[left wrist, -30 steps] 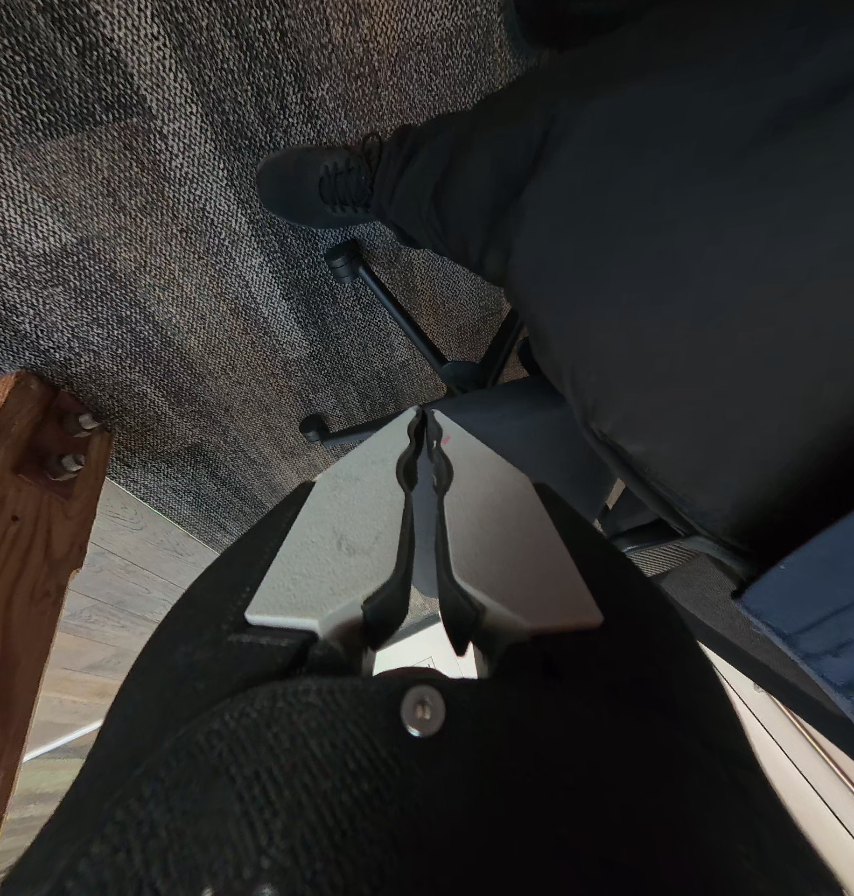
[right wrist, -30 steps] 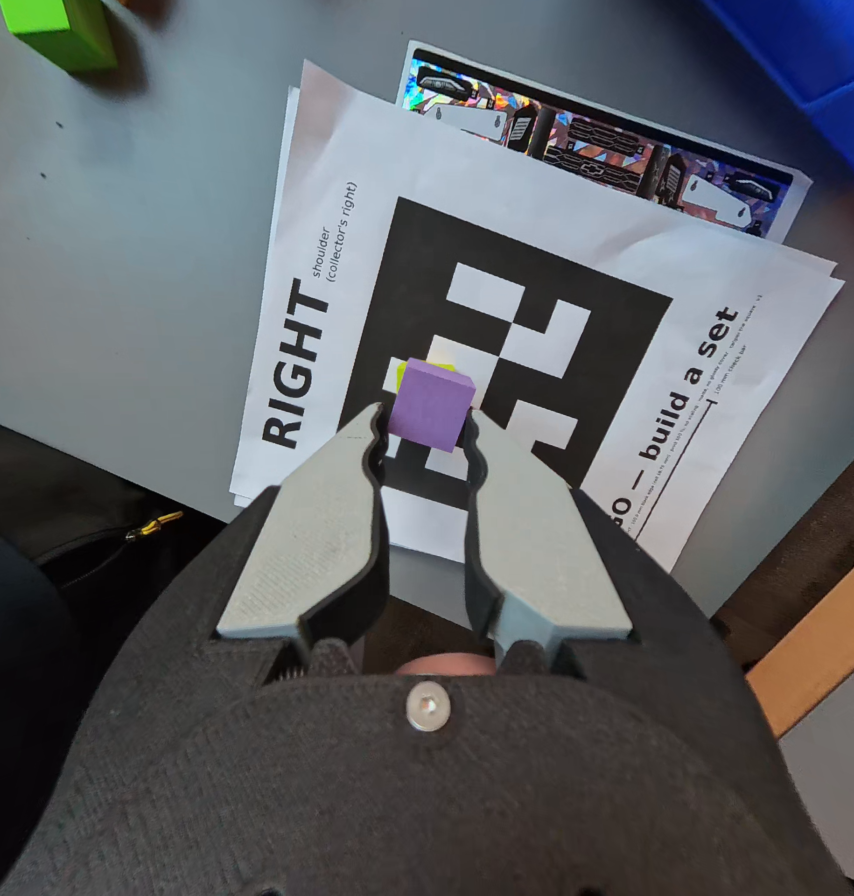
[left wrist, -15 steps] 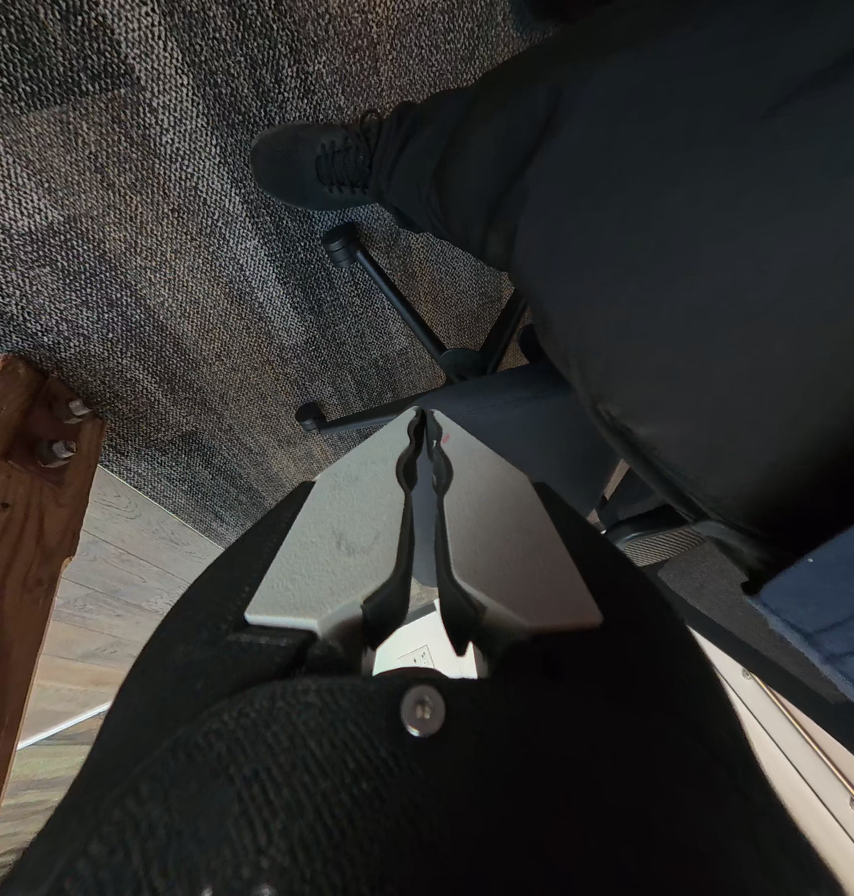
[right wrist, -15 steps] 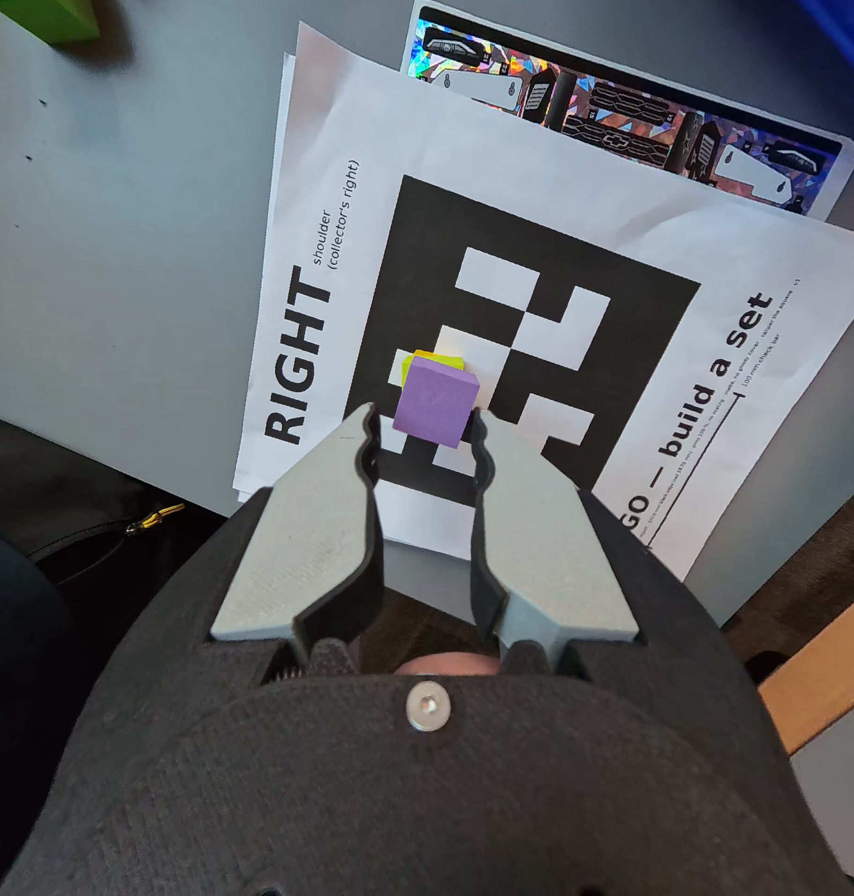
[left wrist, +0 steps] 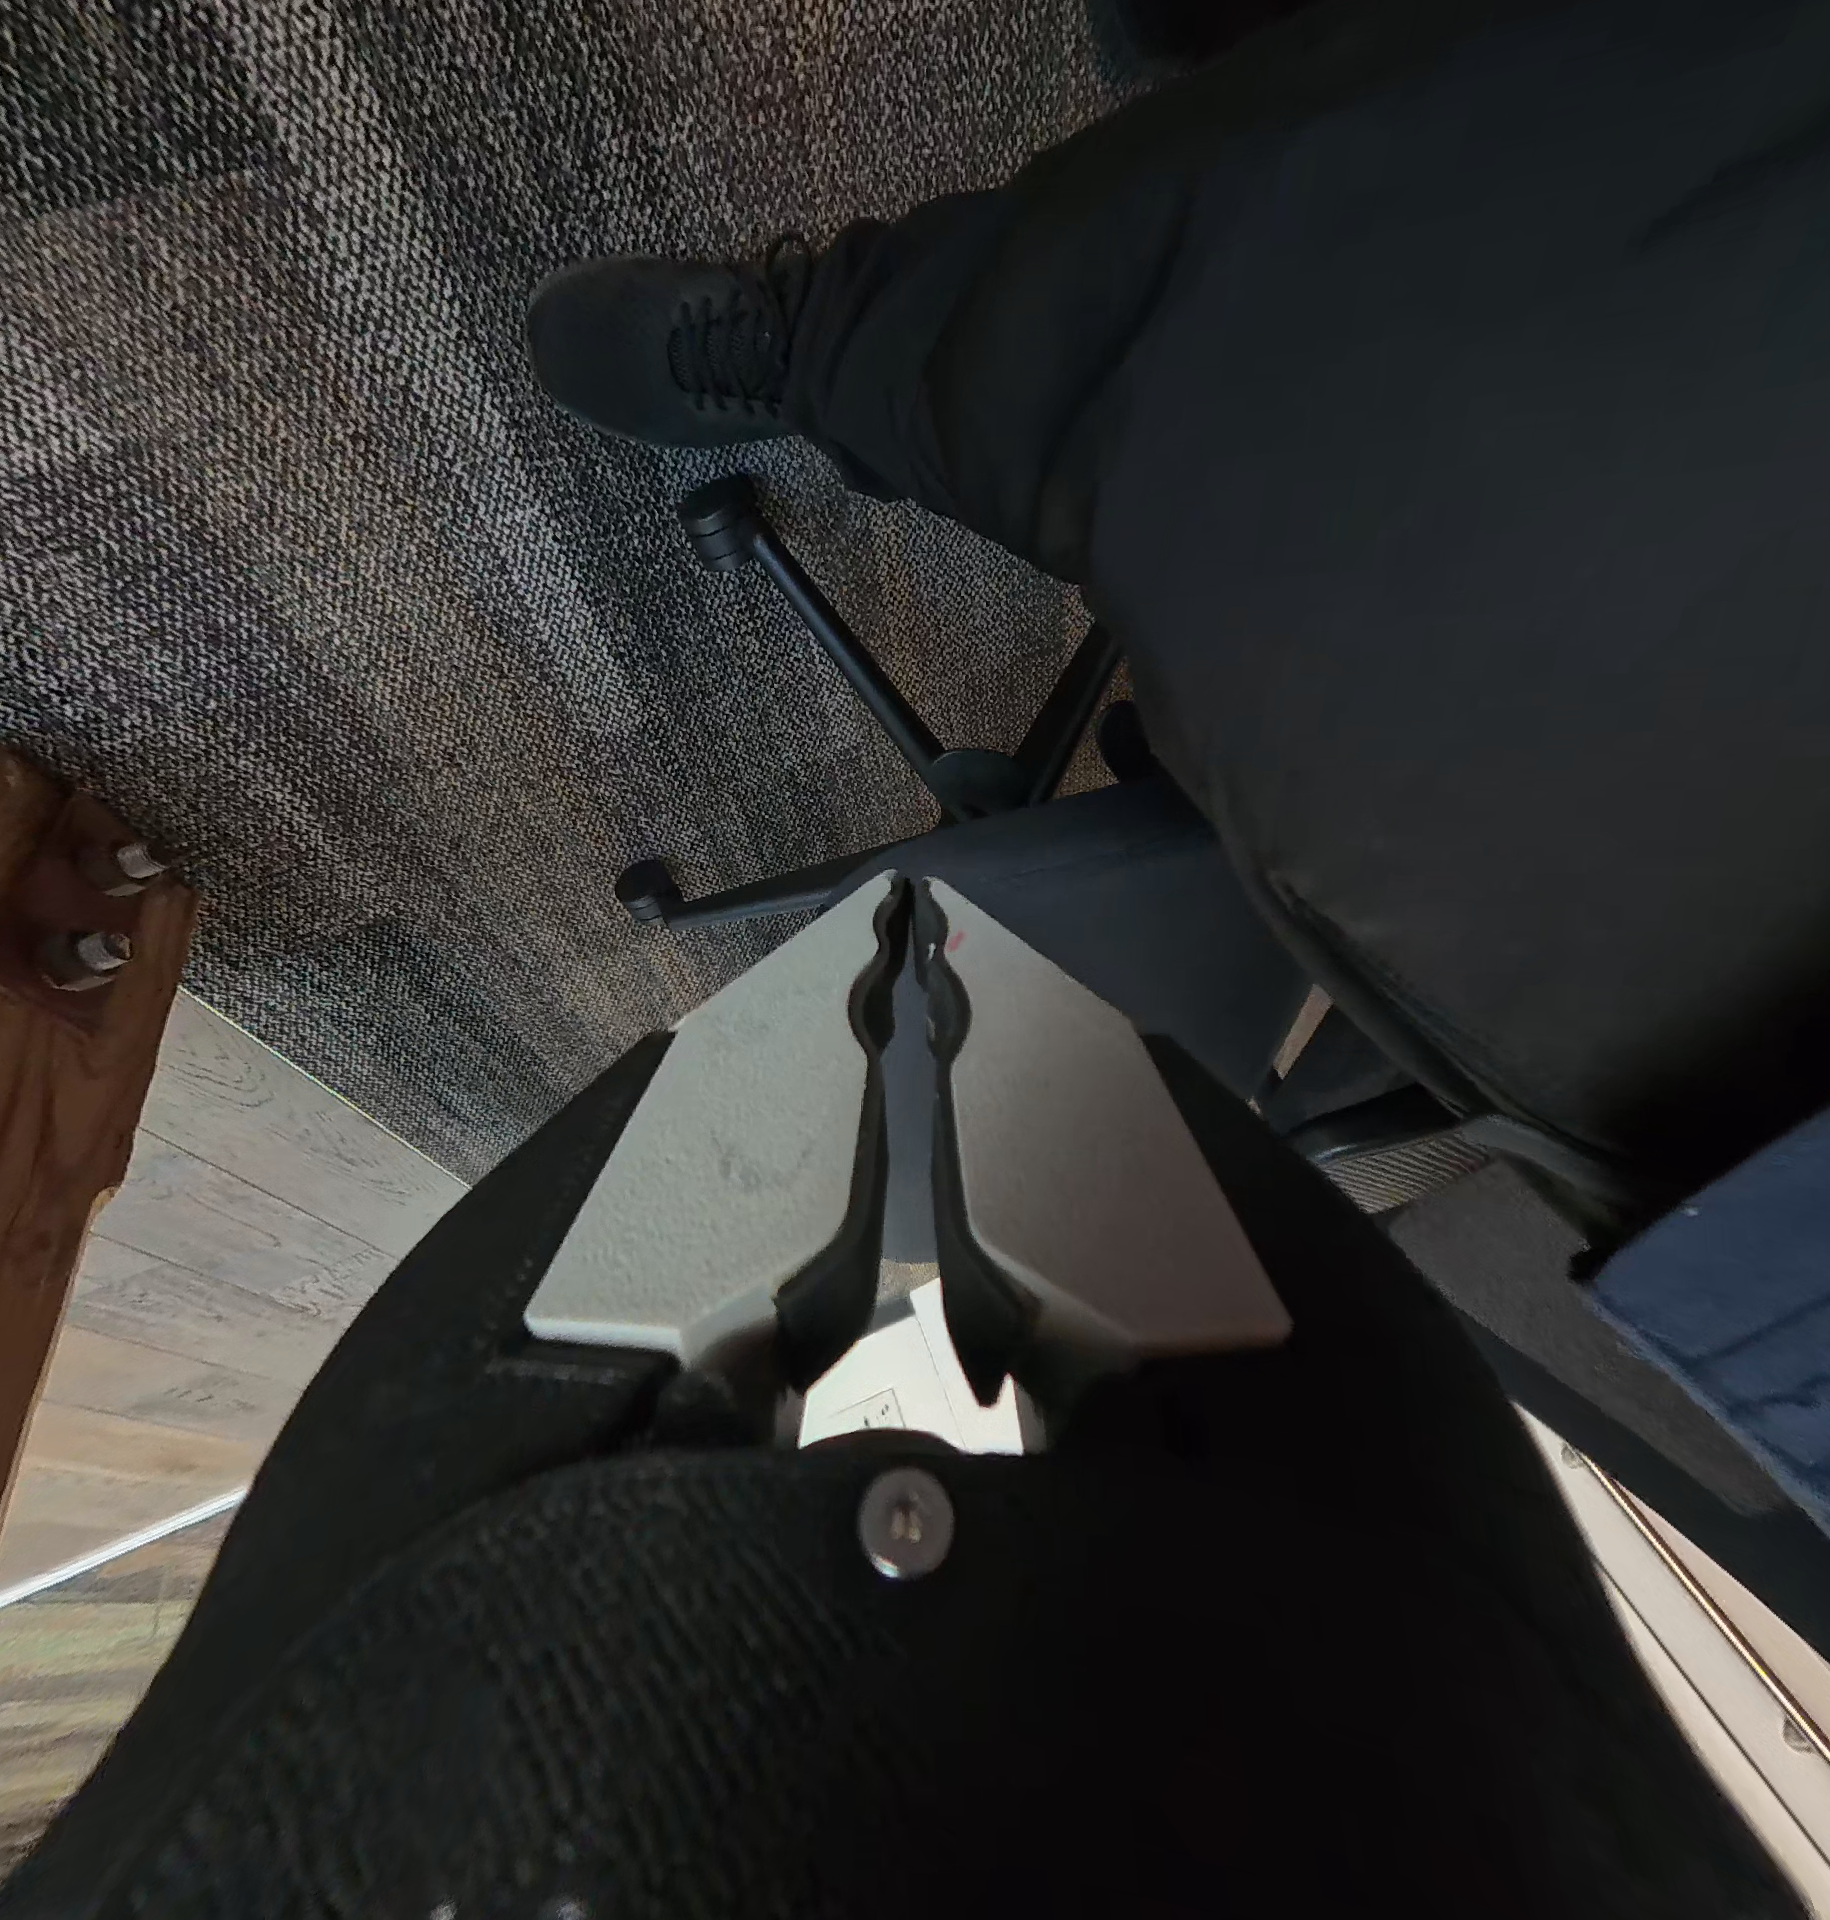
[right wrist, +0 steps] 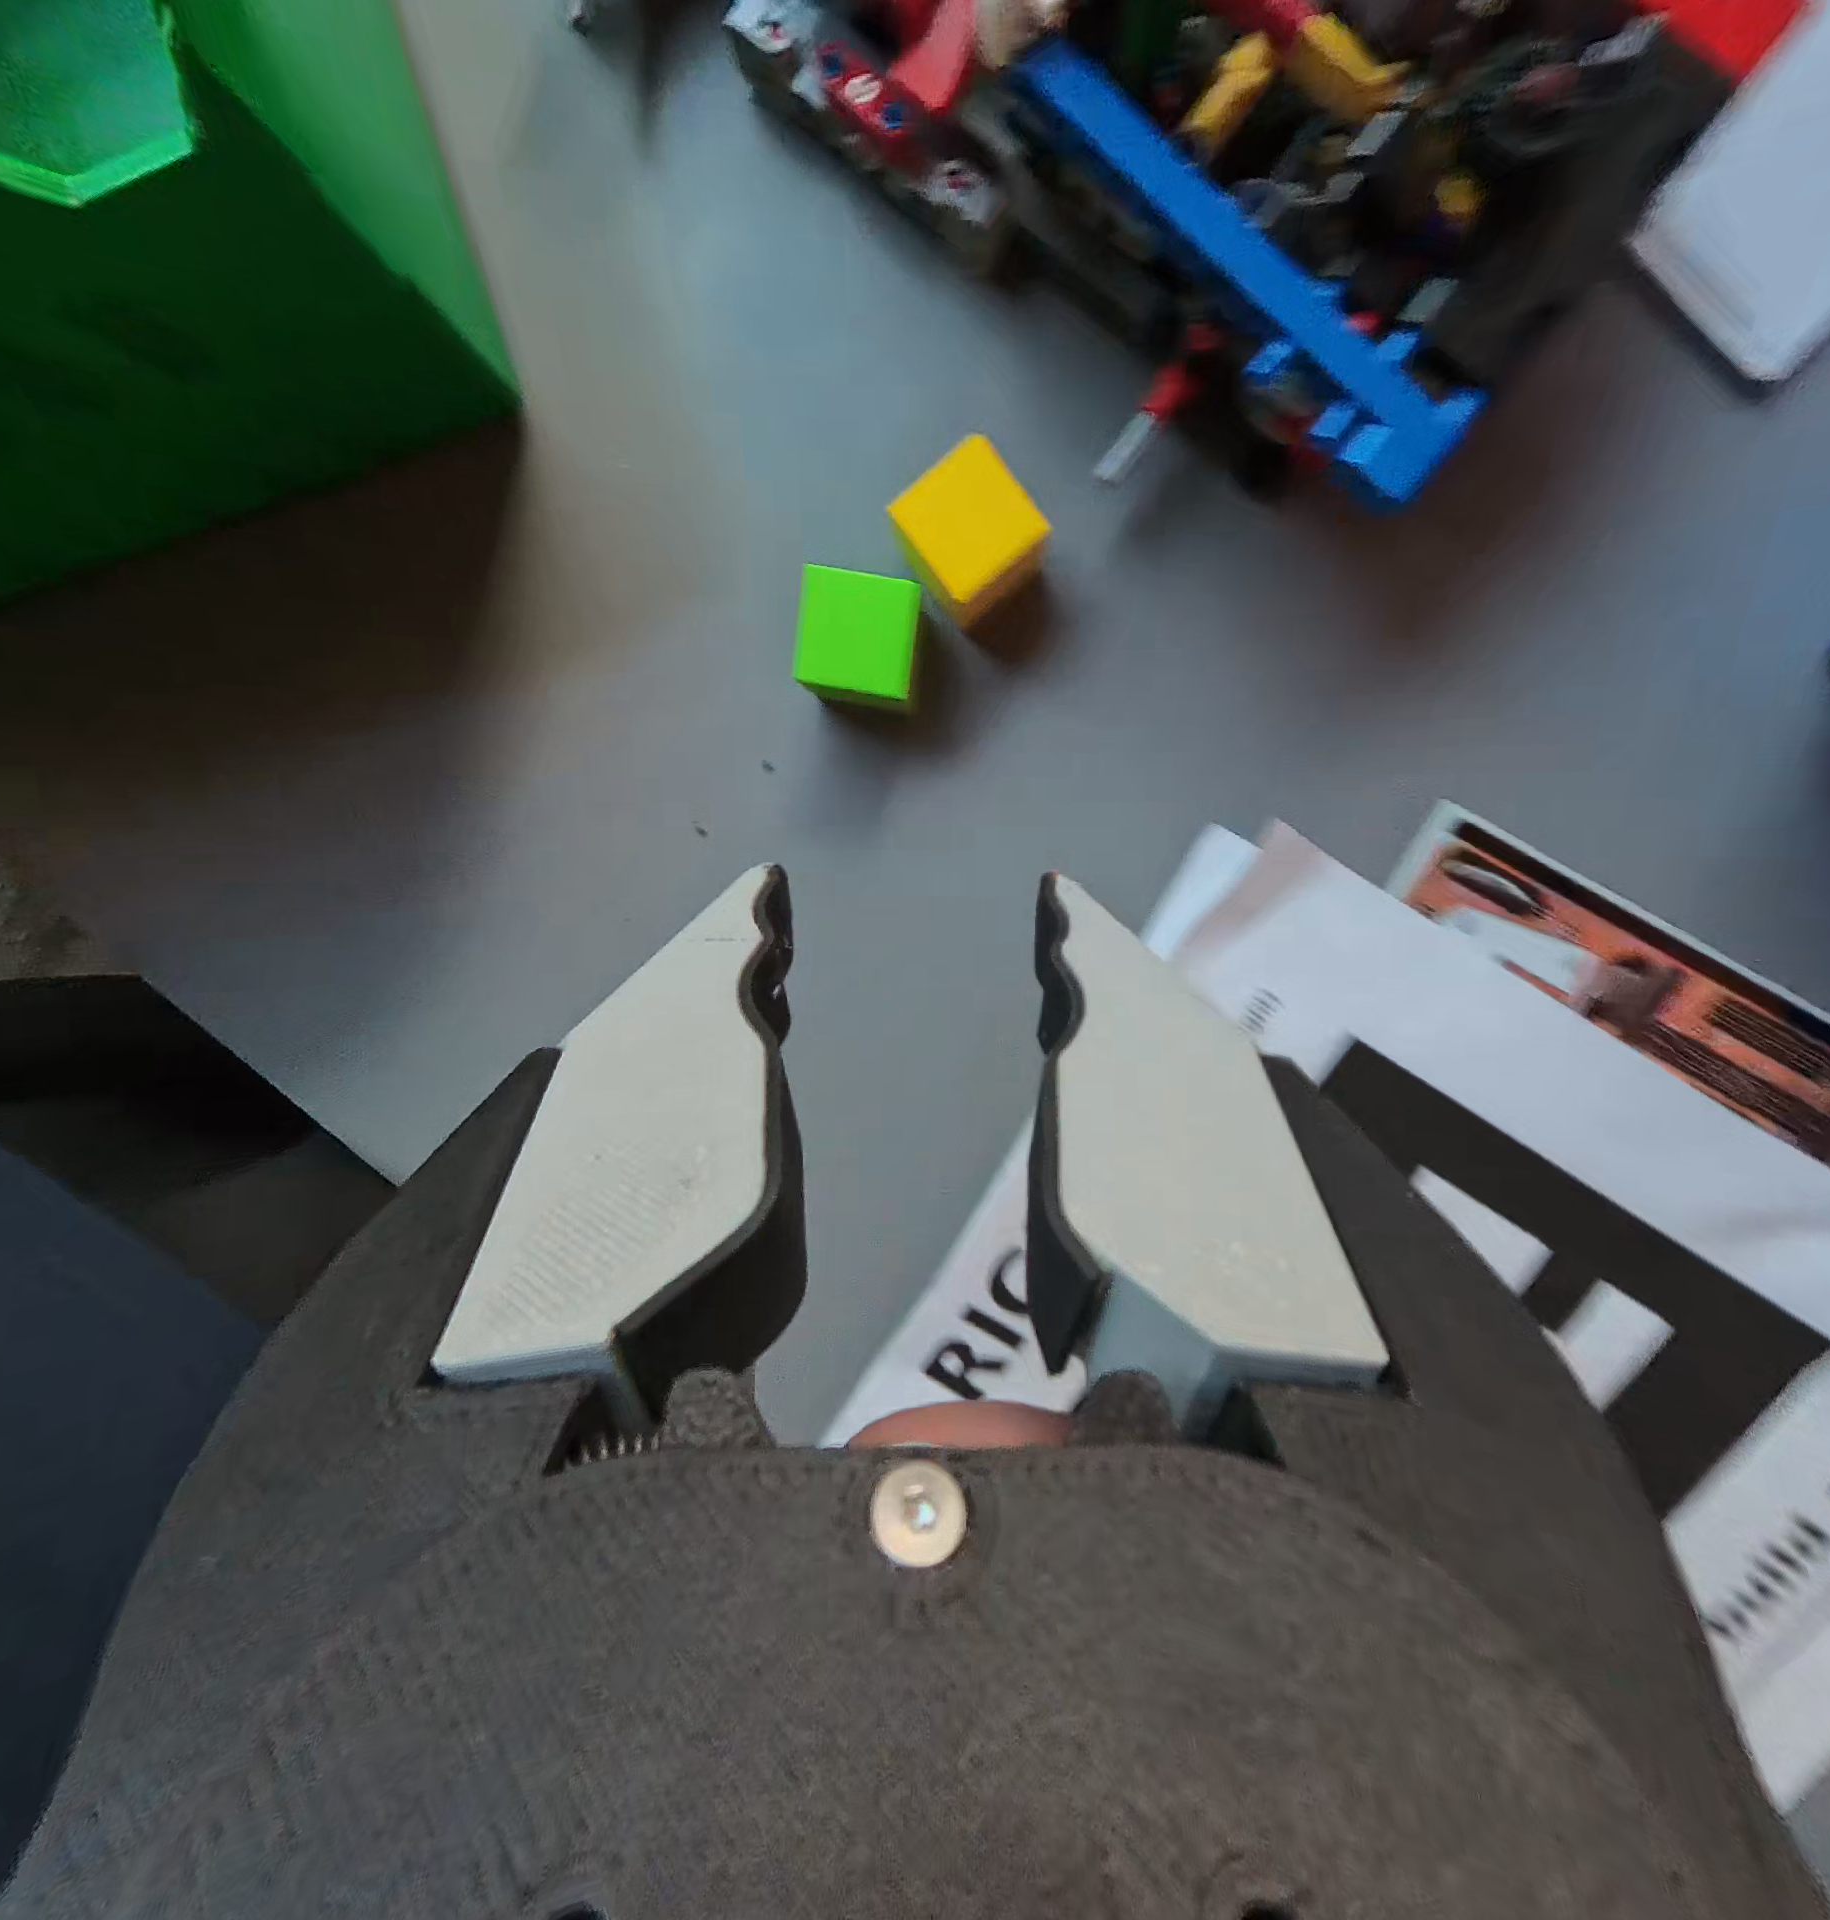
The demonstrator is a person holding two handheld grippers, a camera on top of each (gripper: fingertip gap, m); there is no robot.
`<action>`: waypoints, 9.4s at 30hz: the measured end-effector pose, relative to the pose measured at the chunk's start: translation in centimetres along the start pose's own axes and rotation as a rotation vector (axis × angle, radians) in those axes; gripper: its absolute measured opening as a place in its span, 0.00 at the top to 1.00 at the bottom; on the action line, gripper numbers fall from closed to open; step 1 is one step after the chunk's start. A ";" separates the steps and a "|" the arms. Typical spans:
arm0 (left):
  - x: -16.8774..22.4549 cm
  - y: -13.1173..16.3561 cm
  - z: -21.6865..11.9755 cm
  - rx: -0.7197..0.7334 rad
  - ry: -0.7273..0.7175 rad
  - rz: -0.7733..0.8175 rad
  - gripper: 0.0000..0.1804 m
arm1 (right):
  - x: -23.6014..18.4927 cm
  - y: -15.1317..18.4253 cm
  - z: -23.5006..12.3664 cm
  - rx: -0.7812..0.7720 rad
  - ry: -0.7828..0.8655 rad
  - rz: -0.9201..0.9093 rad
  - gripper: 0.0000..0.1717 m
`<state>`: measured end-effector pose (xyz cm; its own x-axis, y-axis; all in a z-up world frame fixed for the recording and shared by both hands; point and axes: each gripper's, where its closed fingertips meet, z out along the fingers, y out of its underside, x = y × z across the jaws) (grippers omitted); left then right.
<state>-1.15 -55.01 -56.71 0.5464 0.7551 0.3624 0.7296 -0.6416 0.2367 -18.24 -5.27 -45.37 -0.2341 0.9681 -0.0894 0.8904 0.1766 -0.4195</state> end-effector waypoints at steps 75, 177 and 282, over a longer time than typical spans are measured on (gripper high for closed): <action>0.6 2.3 -0.6 0.024 0.010 -0.098 1.00 | 0.6 -6.1 4.1 -0.103 -0.019 -0.552 0.81; 1.0 0.0 1.4 -0.039 0.078 0.001 1.00 | 18.7 18.3 -11.5 -0.307 0.591 0.473 0.99; 1.3 3.3 2.6 -0.050 0.128 -0.066 1.00 | 0.0 7.6 0.3 -0.198 -0.076 0.047 0.75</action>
<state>3.08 -55.79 -57.78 0.4388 0.7743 0.4560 0.7389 -0.5997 0.3072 -11.61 -3.97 -48.82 -0.2121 0.9613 -0.1756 0.9587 0.1699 -0.2282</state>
